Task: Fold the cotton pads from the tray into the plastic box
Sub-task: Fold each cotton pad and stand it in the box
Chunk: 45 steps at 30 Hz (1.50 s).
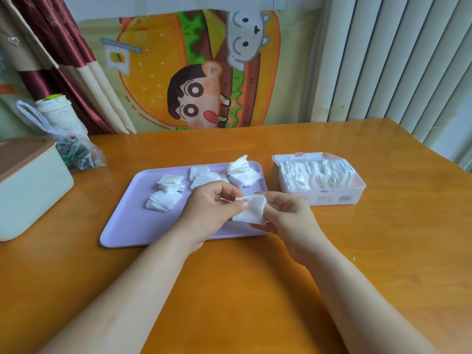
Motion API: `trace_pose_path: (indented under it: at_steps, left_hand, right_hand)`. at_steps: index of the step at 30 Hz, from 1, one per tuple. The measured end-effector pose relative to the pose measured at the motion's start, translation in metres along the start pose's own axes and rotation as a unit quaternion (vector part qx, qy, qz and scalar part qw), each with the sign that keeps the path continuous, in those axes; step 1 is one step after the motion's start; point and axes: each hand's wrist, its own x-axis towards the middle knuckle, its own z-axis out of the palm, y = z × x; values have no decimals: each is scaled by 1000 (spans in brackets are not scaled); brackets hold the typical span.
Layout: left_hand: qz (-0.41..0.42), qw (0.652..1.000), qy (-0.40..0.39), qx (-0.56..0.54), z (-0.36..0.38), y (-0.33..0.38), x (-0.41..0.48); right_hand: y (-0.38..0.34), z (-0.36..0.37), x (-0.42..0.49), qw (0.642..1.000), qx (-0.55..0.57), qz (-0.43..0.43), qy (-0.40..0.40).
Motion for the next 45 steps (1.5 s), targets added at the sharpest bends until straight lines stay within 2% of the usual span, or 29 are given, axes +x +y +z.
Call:
trace_pose_path:
  at_steps: [11, 14, 16, 23, 25, 27, 29, 34, 39, 42, 45]
  left_hand:
    - [-20, 998, 13, 50, 4, -1, 10]
    - [-53, 994, -39, 83, 5, 4, 16]
    - [-56, 995, -62, 61, 10, 8, 18]
    - [-24, 996, -78, -20, 44, 36, 44]
    - [-13, 998, -62, -17, 59, 41, 54]
    - [10, 999, -21, 43, 76, 39, 64]
    - [23, 994, 2, 102, 89, 32, 72]
    - [-2, 993, -25, 116, 103, 14, 79]
    - [-10, 993, -36, 110, 104, 7, 75]
    - [-12, 994, -38, 98, 102, 6, 73]
    - [-16, 994, -48, 93, 102, 5, 73]
  right_hand:
    - [-7, 0, -5, 1000, 12, -7, -27]
    - [-11, 1, -5, 1000, -11, -23, 7]
    - [-18, -2, -4, 999, -7, -24, 35]
    - [-58, -37, 3, 997, -42, 31, 51]
    - [-74, -53, 7, 990, -89, 17, 110]
    - [-87, -71, 12, 958, -218, -19, 186]
    - [-97, -82, 18, 912, -350, -28, 214]
    - [-95, -86, 48, 797, -563, 72, 206]
    - [-83, -73, 74, 714, -668, 61, 200]
    - [-85, -75, 73, 676, -709, 65, 190]
    - [-86, -75, 68, 671, -713, 92, 181]
